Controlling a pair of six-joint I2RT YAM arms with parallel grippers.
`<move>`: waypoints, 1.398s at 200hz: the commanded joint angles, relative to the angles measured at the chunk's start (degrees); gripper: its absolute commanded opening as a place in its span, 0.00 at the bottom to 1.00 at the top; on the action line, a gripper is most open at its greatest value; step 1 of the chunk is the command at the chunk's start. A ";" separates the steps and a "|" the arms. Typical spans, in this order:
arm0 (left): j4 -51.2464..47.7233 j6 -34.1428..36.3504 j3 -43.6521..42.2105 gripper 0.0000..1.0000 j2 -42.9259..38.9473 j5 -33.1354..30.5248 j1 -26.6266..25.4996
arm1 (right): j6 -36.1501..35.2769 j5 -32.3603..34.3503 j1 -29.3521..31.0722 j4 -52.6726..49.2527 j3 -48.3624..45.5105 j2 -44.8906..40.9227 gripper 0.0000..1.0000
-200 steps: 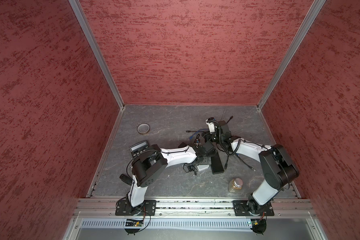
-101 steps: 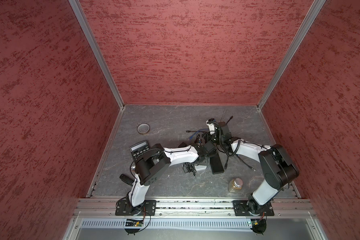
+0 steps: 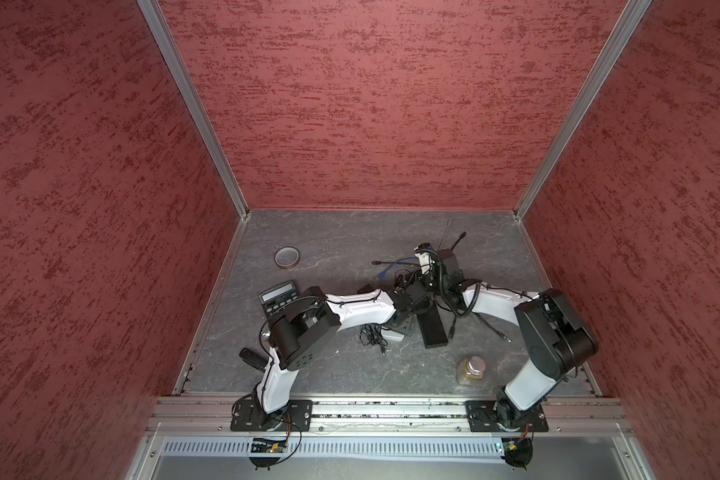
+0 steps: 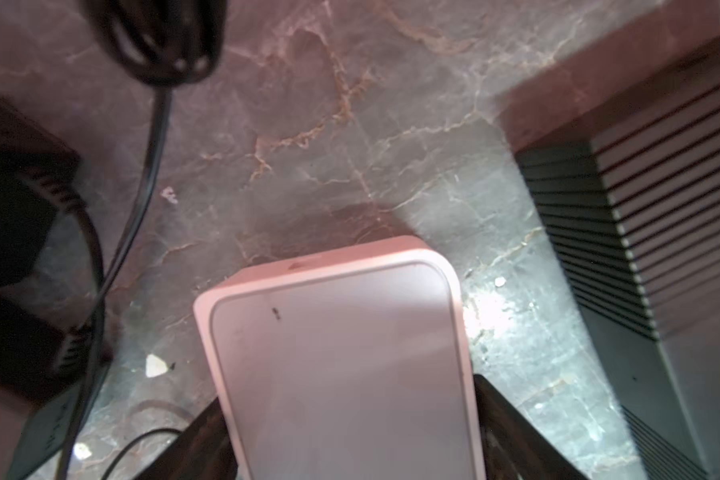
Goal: Insert the plug into the switch port
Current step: 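Lift the white box with the left gripper while the right gripper brings the plug over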
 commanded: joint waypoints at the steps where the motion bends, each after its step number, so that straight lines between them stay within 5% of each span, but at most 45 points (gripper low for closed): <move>1: -1.19 2.39 -1.44 0.77 -0.38 1.44 0.26 | 0.83 1.51 -0.33 0.46 0.80 -1.65 0.05; 50: 4.19 2.54 -4.55 0.62 -0.36 2.08 0.30 | 0.39 0.49 -0.38 -1.06 1.56 -2.62 0.06; 101: 17.97 8.20 -13.14 0.50 -9.73 0.28 -0.67 | 1.04 -2.64 -1.07 -1.53 2.40 -3.27 0.06; 219: 65.84 26.20 -43.18 0.51 -34.89 -5.73 -3.15 | -0.30 -5.33 -2.23 -3.60 3.21 -4.16 0.07; 252: 76.06 33.14 -50.29 0.50 -39.22 -10.57 -2.05 | 0.72 -8.73 -2.59 -1.25 1.78 -5.22 0.07; 279: 83.20 37.94 -55.18 0.51 -42.08 -8.27 1.10 | 1.46 -11.03 -2.58 0.15 0.65 -7.09 0.07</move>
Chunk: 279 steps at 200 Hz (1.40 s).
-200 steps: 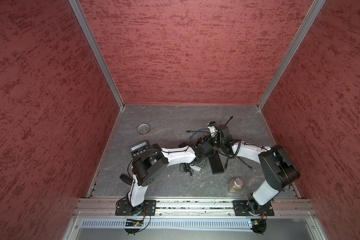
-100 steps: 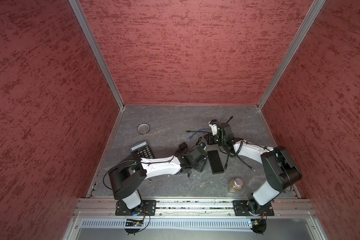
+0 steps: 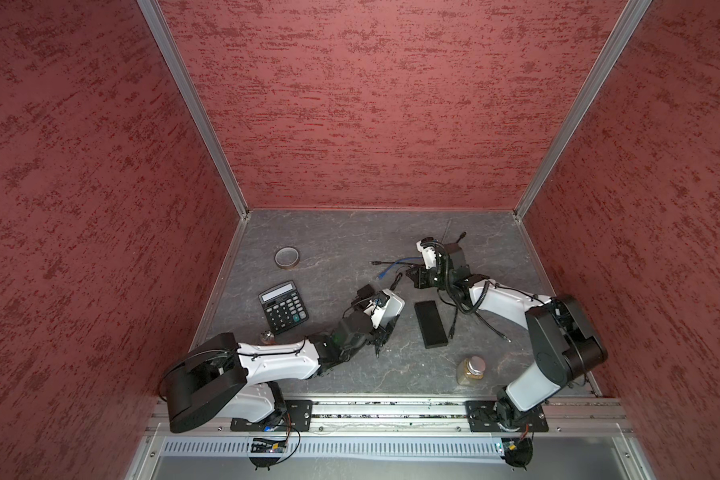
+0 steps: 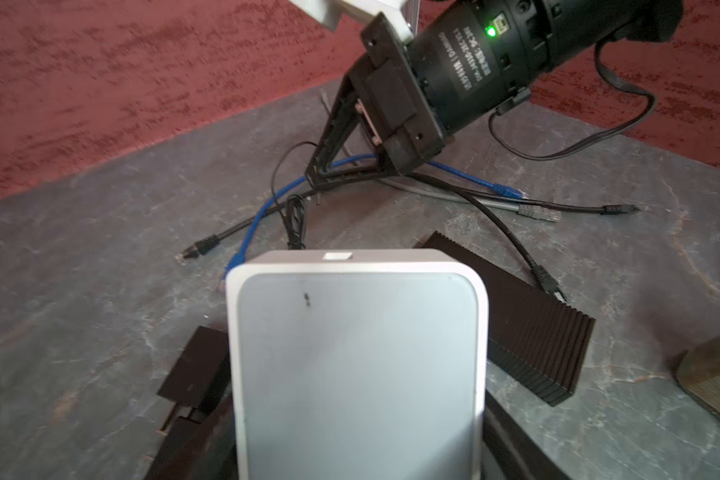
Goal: Insert the plug into the switch port
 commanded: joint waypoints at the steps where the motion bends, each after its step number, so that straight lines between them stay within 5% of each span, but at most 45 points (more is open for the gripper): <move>1: 13.70 6.82 -3.22 0.51 -3.04 -0.29 2.83 | 1.34 -3.62 -0.33 2.99 -1.19 -3.37 0.07; 34: 20.56 10.79 -8.04 0.52 -4.24 7.70 8.65 | 3.06 -7.01 -0.55 5.36 -2.80 -6.30 0.07; 118: 23.17 17.89 -10.91 0.51 -0.54 19.13 9.36 | 9.55 -18.08 -0.52 11.98 -7.24 -13.31 0.08; 279: 36.08 15.79 -7.00 0.50 13.89 18.61 8.95 | 6.80 -16.50 2.69 7.63 -12.52 -20.59 0.08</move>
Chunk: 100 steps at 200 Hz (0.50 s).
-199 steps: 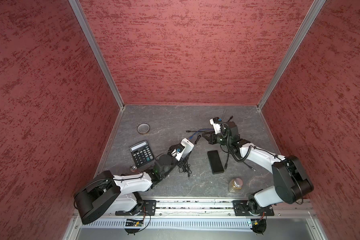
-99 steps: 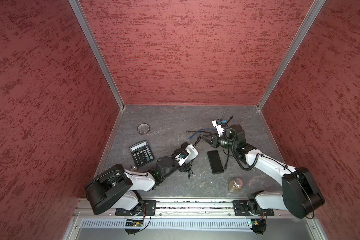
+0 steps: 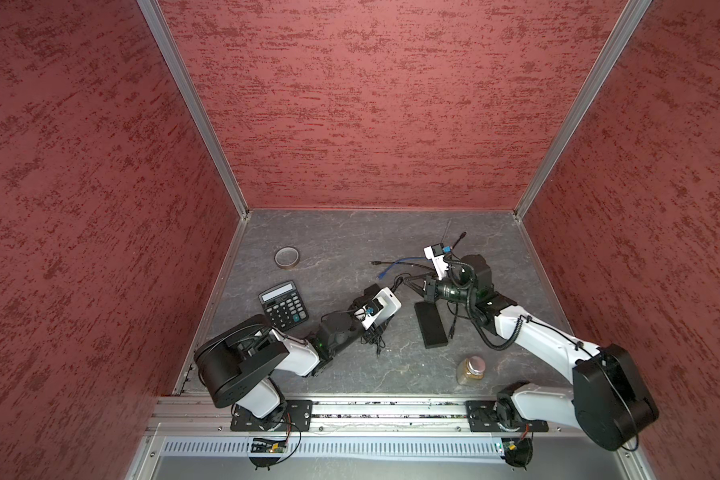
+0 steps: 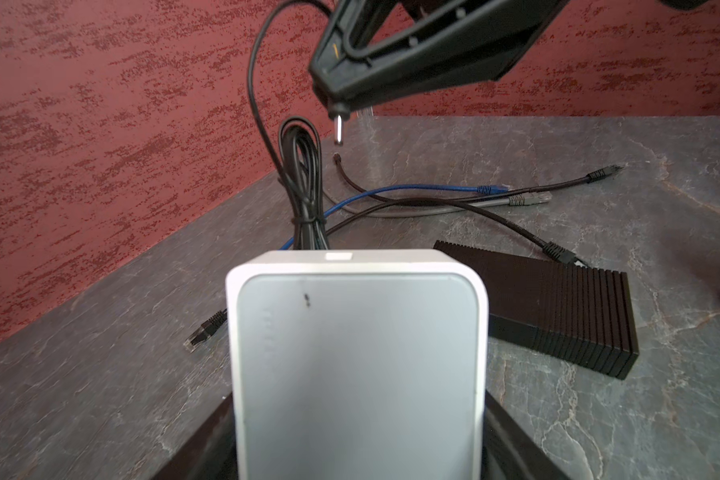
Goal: Insert the plug into the switch port
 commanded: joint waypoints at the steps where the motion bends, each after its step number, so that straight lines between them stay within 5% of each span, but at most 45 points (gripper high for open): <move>1: 3.97 -0.99 1.53 0.50 0.51 0.97 -0.21 | -1.25 0.97 0.75 -0.62 -0.23 -1.14 0.08; 100: 4.80 1.16 2.79 0.49 2.52 1.42 -0.76 | -1.98 -1.70 2.63 -1.72 -0.27 -1.61 0.08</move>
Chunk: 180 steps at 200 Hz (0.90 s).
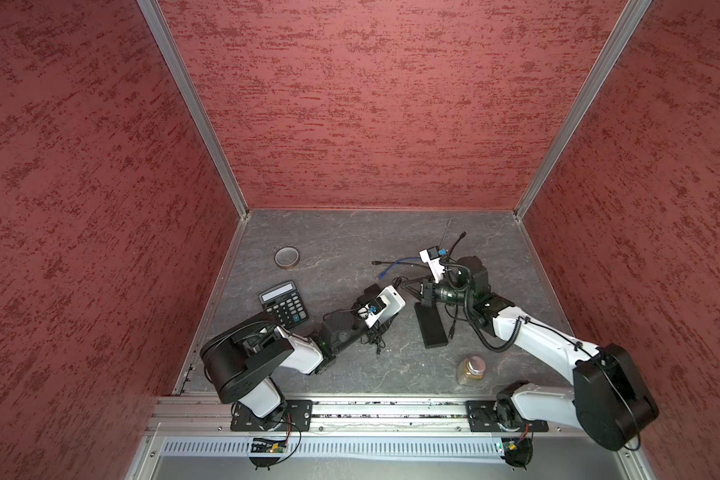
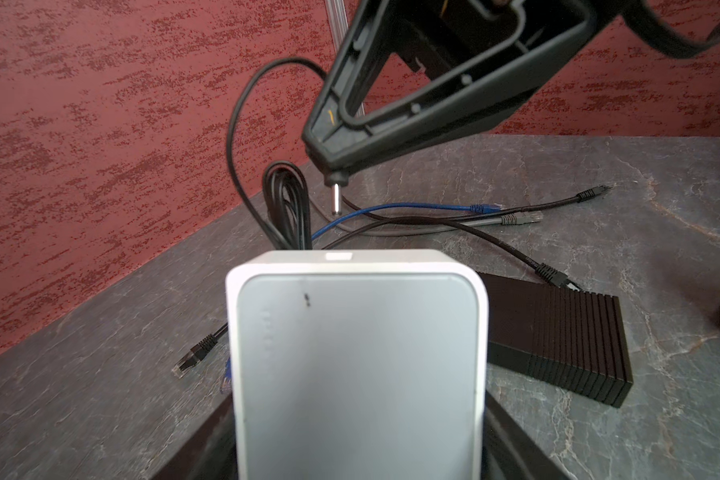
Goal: Insert the plug into the switch port
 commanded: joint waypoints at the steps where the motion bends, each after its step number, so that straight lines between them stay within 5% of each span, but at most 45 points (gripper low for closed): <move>1: 2.87 1.12 1.10 0.49 0.30 0.74 -0.29 | -0.98 -1.62 0.75 -0.81 -0.25 -1.57 0.08; 180: 1.89 2.63 1.91 0.49 -1.93 1.87 -1.27 | -4.38 4.65 3.34 -6.50 1.50 2.30 0.07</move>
